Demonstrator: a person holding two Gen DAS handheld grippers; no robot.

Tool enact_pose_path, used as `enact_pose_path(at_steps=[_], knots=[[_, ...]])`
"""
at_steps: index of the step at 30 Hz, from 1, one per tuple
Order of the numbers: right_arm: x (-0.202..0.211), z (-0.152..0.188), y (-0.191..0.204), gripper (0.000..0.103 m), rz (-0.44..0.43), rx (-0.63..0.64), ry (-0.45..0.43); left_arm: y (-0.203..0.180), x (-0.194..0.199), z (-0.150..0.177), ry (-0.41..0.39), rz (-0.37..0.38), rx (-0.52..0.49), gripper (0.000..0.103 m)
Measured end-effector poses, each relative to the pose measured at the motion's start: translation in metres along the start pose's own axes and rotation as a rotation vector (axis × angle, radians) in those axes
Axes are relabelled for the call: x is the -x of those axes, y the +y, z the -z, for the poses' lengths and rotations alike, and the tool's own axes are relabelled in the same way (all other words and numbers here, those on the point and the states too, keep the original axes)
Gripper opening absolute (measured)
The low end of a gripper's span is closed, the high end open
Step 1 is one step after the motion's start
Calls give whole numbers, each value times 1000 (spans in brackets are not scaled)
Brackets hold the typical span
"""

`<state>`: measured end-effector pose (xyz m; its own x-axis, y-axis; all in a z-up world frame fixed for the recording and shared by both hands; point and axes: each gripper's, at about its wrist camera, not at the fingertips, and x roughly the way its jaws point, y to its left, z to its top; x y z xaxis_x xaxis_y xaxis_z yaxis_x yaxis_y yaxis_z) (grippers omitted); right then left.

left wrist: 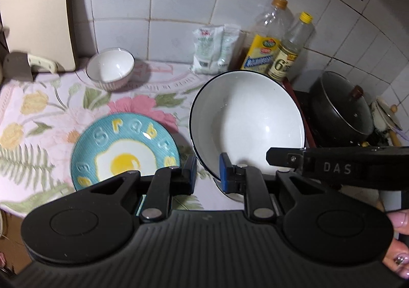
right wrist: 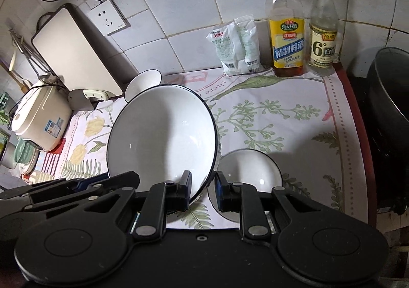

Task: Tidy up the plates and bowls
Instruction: 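Lift that bowl with both grippers and carry it toward the first bowl, then lower the held bowl into the first white bowl and open both grippers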

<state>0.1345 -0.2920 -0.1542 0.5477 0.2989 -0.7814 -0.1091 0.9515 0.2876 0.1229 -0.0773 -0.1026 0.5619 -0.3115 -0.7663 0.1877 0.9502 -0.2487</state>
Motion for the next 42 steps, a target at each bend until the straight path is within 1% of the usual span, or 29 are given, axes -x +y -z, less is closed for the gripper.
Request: enact_pose_path(at_steps=[6,10,21,25,28,31,42], knots=[[4,17,-16,23,-6,-28,-1,-3,-10,17,35,45,16,17],[0,25,-28,23,-4,-56,10,-7,-21,25,50,59,22,17],[-35,34,-60,23,21,-138,63,-10,-72,32,115,70,48,17],[-49,33,-64,23,62,-125,80,-9,-92,32,142,84,66,17],[-59,31,-69,23,84,-121,96,-8,-104,32,152,93,78,17],[-67,30,-72,23,100,-119,113,-8,-115,33,181,95,90,17],[-87,25,-72,23,136,-76,152,-8,-135,28,238,77,70,17]])
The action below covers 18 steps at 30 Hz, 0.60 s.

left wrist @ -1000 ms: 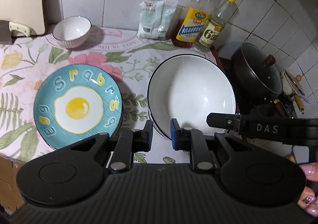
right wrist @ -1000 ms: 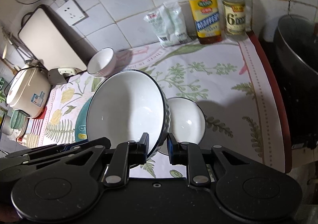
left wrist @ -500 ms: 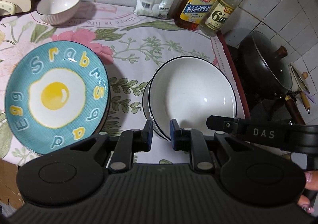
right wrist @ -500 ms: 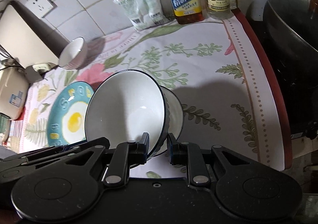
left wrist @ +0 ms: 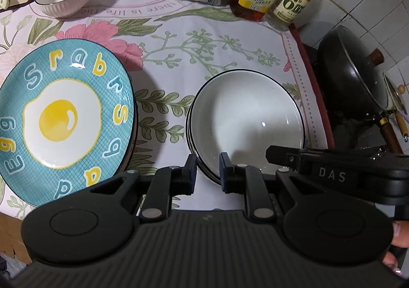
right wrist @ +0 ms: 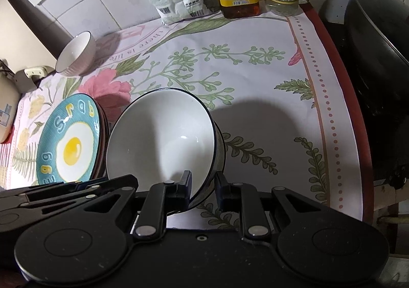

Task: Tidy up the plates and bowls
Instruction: 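Lower the held bowl into the first white bowl and open both grippers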

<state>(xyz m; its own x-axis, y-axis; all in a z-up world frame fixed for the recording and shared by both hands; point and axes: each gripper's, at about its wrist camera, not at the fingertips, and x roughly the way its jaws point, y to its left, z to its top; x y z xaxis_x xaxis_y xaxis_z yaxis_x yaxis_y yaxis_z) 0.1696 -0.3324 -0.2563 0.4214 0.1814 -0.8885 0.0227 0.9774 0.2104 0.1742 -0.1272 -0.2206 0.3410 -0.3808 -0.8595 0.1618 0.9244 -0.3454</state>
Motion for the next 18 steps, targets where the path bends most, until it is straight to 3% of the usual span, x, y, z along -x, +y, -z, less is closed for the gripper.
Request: enact_pose_path(at_steps=[15,18], knots=[[-3,-2,5,27,52,80,2,2,0,-6,20,2,6,18],[2,-1,6,33,59,91,-24,1,7,-4,10,17,-1,21]])
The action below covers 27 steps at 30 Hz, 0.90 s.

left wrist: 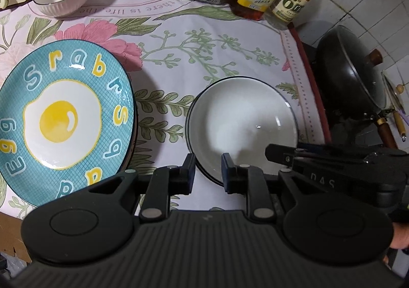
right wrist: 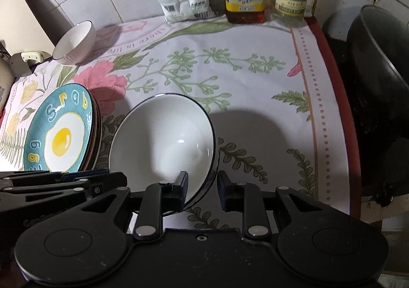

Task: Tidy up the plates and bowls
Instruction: 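Lower the held bowl into the first white bowl and open both grippers, then move both grippers to the white bowl beside the cutting board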

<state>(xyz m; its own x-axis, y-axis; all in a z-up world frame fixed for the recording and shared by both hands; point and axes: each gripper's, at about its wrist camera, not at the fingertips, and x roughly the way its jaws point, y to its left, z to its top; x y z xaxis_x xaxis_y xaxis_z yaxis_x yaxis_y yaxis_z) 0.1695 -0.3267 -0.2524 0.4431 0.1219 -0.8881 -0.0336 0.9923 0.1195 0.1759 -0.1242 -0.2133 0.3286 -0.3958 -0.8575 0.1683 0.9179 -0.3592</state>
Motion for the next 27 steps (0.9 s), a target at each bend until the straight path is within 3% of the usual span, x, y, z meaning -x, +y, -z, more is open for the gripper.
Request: enact_pose_path(at_steps=[10,15,17,22,27], knots=[[41,9,1,34,-62,31,-95,-8,45,10,-44,12,-58,22],[71,16,10,34,-85,76,-144,-8,75,18,-44,5,-89,28],[83,19,15,37,-99,95,-158,-7,88,22,-48,9,-104,32],[111,25,31,63,-77,138,-201,0,118,24,-34,1,-127,40],[127,27,43,64,-93,134,-214,6,150,20,-80,-59,-170,41]])
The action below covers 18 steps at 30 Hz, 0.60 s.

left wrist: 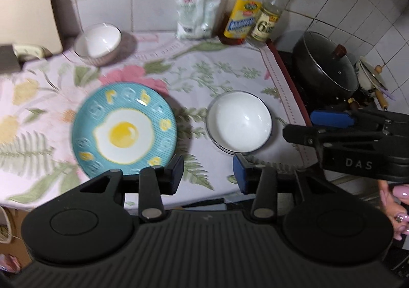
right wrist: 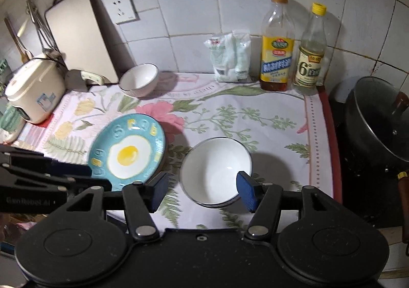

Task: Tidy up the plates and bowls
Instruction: 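Move both grippers to the white bowl beside the cutting board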

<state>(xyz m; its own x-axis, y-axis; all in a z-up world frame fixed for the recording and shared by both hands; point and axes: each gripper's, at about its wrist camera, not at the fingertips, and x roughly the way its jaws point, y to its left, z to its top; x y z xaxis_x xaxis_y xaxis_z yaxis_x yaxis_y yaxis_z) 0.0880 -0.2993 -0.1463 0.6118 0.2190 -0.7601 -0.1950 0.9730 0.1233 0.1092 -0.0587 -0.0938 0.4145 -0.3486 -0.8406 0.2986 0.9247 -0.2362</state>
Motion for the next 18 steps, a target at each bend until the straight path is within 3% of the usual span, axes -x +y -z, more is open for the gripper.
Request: enact_pose_path(at_steps=[10,18], knots=[[23,-20,37,69,-67,51,-48,24,41,-18,-69,-63,-45,47],[26,-51,57,69,-127,76,-125,40,46,-40,-104,-118,-50,53]])
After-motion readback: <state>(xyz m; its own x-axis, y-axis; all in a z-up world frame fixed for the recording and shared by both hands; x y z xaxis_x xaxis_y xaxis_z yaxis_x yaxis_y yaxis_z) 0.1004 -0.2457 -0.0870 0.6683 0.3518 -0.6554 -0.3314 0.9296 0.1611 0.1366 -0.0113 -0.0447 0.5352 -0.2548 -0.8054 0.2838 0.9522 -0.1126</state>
